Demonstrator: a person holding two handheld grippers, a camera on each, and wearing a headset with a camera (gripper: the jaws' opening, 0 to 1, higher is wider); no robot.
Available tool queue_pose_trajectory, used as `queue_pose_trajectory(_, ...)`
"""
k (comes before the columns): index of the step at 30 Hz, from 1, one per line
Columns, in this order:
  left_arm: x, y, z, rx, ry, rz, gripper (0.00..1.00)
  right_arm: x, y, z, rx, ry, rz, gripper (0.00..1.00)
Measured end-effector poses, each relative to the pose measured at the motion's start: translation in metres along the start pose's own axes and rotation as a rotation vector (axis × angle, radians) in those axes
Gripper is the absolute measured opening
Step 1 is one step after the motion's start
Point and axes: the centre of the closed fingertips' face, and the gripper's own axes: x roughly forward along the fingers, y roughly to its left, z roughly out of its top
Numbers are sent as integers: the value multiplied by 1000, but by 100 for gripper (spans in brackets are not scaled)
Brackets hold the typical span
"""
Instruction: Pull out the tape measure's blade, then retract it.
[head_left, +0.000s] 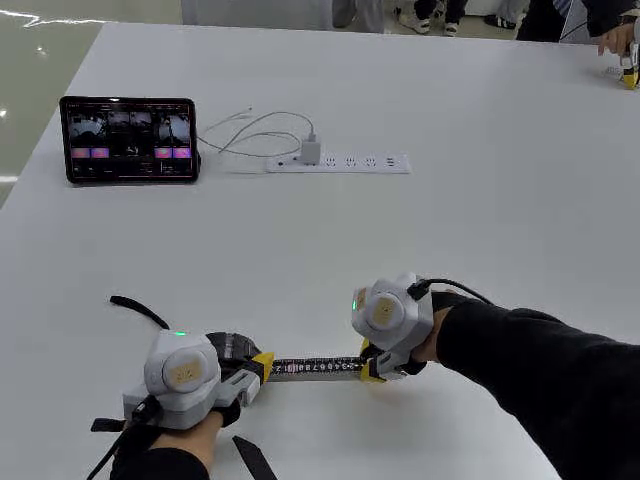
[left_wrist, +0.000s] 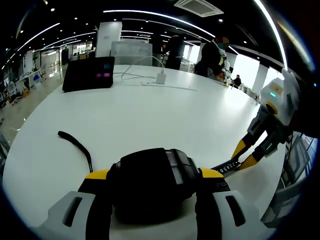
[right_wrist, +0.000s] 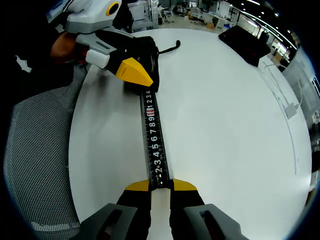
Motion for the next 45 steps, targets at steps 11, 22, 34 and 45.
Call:
queue_pose_trajectory(11, 0, 0, 0, -4, 1, -3, 63, 2, 1, 5, 3, -3, 0, 9)
queue_pose_trajectory(22, 0, 0, 0, -6, 1, -4, 63, 4, 2, 10, 2, -5, 1, 9)
queue_pose_trajectory(34, 0, 0, 0, -8, 2, -6, 63, 6, 2, 17, -12, -18, -5, 9)
queue_pose_trajectory(45, -1, 1, 0, -29, -3, -17, 63, 8, 3, 22, -7, -35, 7, 9)
